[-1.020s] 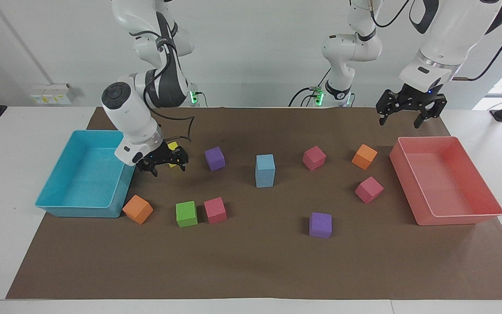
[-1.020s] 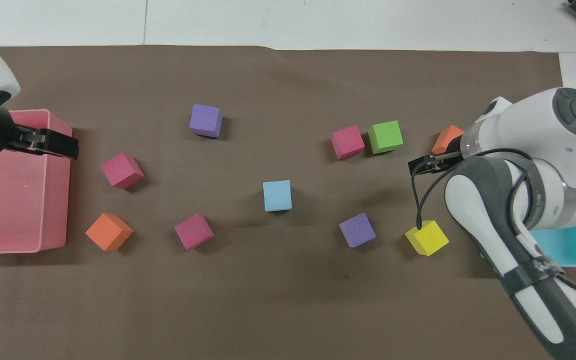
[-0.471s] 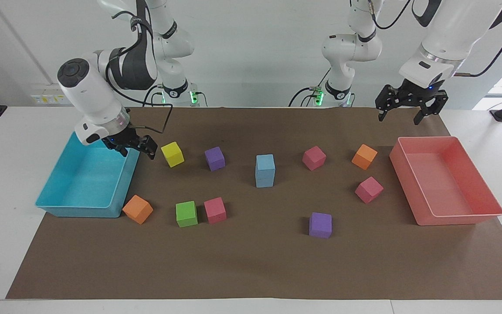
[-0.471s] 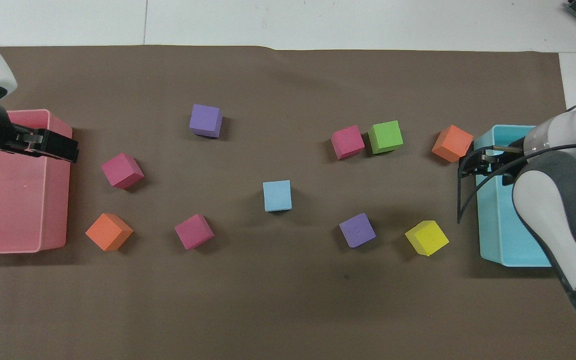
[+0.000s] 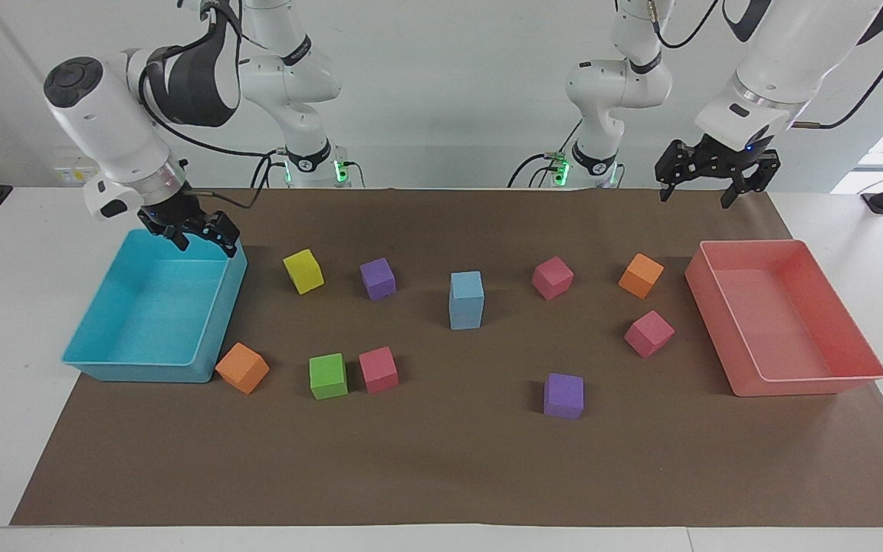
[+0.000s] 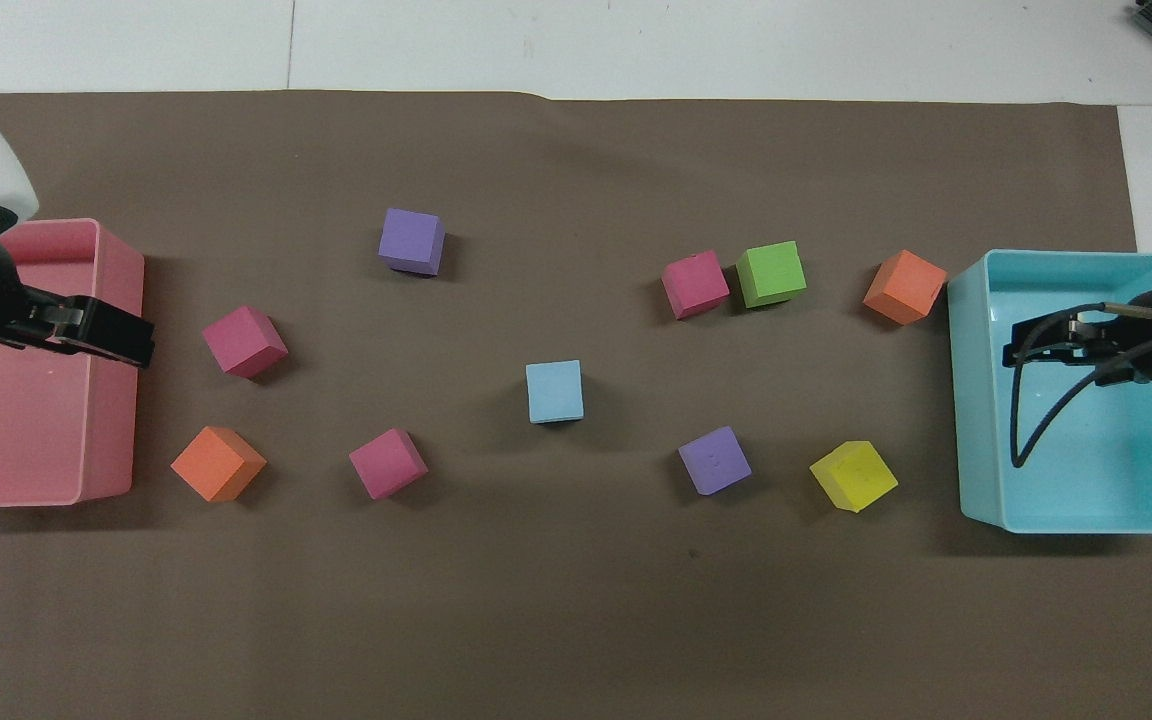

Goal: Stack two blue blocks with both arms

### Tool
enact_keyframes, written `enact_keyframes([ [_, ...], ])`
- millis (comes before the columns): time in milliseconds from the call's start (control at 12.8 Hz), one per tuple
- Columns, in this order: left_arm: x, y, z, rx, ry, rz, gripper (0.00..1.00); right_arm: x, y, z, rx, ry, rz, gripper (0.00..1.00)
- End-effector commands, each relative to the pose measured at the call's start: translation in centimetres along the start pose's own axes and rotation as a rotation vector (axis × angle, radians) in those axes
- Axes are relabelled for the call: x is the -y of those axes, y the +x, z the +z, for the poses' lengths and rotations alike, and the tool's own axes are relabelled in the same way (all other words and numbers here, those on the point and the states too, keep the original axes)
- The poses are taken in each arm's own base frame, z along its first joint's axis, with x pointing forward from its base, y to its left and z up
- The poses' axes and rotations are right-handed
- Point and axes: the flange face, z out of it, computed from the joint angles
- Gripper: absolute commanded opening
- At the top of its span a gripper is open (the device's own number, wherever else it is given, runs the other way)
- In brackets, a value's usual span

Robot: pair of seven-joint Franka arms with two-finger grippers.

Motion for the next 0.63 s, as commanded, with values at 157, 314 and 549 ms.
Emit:
enact_keyframes([
  [157, 0.4, -1.4, 0.3, -0.053, -0.008, -0.017, 1.00, -0.1, -2.3, -5.2, -0.056, -0.042, -0.056, 1.00],
  [314, 0.5, -1.4, 0.3, -0.053, -0.009, -0.020, 1.00, 0.5, -2.7, -7.8, -0.066, -0.027, -0.068, 1.00],
  [549, 0.5, -1.3, 0.2, -0.058, -0.009, -0.044, 1.00, 2.2, -2.7, -12.0, -0.154, -0.045, -0.145, 1.00],
])
